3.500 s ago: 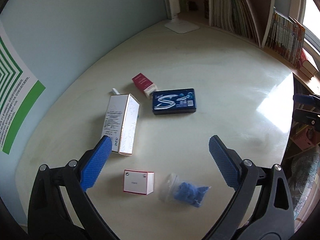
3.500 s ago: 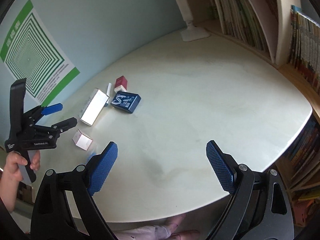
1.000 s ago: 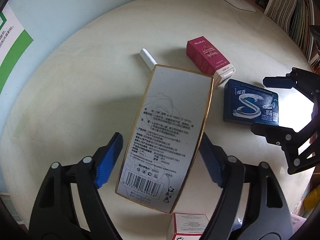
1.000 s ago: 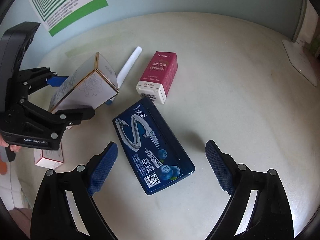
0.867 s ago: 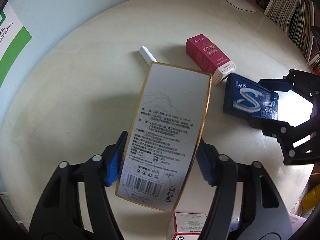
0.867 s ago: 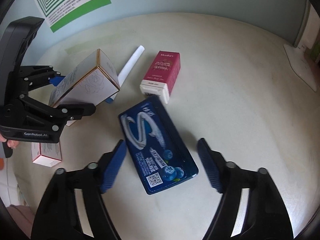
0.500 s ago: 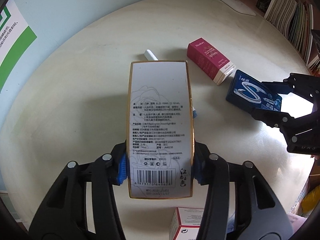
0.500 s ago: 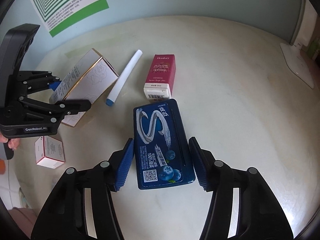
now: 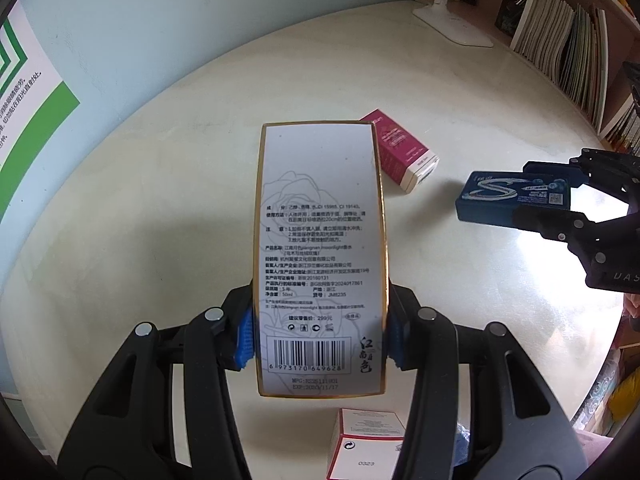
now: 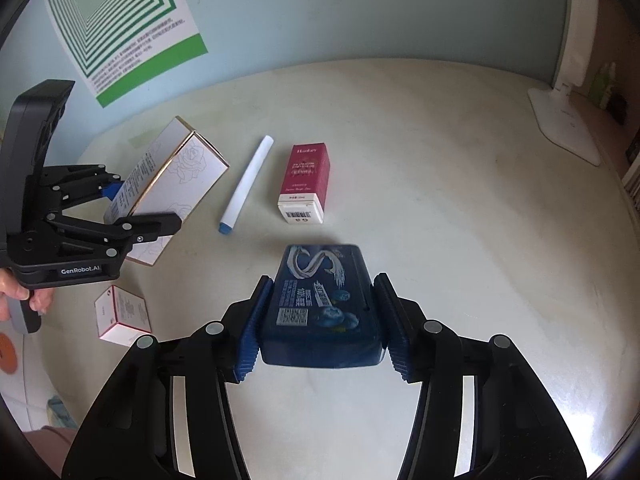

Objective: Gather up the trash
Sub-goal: 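Carry the white box with the left tool while the right tool carries the gum box to the wastebasket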

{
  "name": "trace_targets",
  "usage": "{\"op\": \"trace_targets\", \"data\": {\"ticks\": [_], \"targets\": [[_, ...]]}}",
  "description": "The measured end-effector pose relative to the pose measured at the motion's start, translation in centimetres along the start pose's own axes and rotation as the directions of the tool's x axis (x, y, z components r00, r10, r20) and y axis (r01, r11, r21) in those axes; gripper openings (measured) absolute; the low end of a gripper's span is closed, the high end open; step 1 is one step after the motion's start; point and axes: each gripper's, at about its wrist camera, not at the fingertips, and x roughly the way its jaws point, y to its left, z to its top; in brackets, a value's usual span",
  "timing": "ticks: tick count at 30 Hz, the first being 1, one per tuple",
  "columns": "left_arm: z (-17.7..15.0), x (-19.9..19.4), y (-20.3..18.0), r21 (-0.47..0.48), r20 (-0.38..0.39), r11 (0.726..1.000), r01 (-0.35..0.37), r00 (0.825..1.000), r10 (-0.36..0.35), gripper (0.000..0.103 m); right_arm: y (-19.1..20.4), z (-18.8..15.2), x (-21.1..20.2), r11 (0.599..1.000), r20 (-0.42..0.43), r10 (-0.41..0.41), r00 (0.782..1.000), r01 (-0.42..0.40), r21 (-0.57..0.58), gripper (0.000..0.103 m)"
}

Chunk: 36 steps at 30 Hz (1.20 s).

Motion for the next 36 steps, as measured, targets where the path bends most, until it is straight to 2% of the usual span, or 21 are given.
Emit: {"op": "trace_targets", "data": {"ticks": [14, 24, 30, 36], "targets": [[0.0, -3.0, -1.0, 0.06, 0.05, 0.998, 0.011, 0.999, -0.014, 0.047, -0.6, -0.7, -3.9, 0.998, 0.073, -0.039, 0.997, 0.036, 0.048, 0.053], [-0.3, -4.9, -4.3, 0.16, 0.072, 0.986, 0.05, 0.995, -0.063, 0.047, -3.0, -4.0, -8.3, 0.984, 0.114, -0.127, 0.985, 0.111, 0.139, 0.053], [-0.8, -5.4, -8.1, 0.26, 0.062, 0.96, 0.099, 0.991, -0.119, 0.047, -4.5, -7.6, -11.4, 0.958, 0.128, -0.198, 0.972, 0.164, 0.237, 0.053], [-1.3, -4.8, -13.9, 0.391, 0.035, 0.907, 0.156, 0.982, -0.184, 0.047, -5.3, -12.6, -14.6, 0.906, 0.118, -0.287, 0.951, 0.229, 0.356, 0.053]]}}
